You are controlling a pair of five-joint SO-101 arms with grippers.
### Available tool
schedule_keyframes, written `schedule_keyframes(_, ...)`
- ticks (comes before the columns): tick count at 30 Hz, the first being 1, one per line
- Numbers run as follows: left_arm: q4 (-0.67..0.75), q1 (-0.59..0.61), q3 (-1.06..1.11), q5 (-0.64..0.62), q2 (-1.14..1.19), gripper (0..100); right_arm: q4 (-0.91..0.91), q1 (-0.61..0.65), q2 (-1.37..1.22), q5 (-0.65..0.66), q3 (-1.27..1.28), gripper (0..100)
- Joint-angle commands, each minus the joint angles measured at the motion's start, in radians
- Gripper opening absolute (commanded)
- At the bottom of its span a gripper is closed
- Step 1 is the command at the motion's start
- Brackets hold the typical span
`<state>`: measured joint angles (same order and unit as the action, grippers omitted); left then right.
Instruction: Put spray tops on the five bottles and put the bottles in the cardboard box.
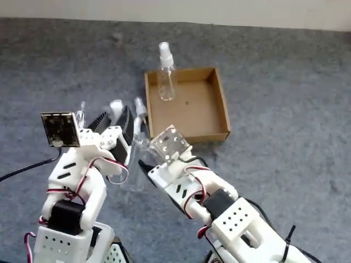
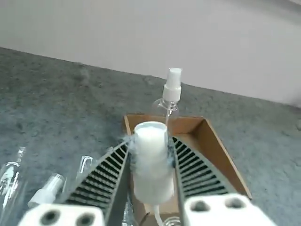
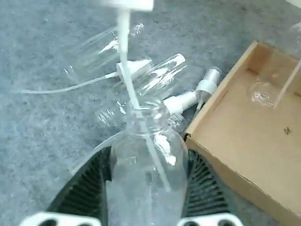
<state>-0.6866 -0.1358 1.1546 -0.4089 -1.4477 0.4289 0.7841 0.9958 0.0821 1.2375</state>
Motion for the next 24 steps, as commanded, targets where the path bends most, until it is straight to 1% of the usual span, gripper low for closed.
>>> schedule_keyframes(1, 0.028, -0.079, 0.018, 0.017, -0.005, 0, -0.018, -0.025, 0.036, -0.020, -0.082, 0.3)
schedule_keyframes(4, 0.026, -0.119, 0.033, 0.017, -0.005, 0, -0.018, -0.021, 0.036, -0.018, -0.084, 0.3)
schedule_keyframes(12, 0.025, -0.127, 0.070, 0.017, -0.005, 0, -0.027, -0.022, 0.036, -0.026, -0.087, 0.3)
schedule_keyframes(16, 0.025, -0.128, 0.071, 0.017, -0.005, 0, -0.114, -0.031, 0.093, -0.028, -0.084, 0.3)
schedule_keyframes(19, 0.021, -0.170, 0.073, 0.025, -0.005, 0, -0.131, -0.021, 0.179, -0.028, -0.081, 0.3)
schedule_keyframes(24, -0.014, -0.257, 0.076, 0.089, -0.005, 0, -0.120, -0.042, 0.229, -0.028, -0.047, 0.3)
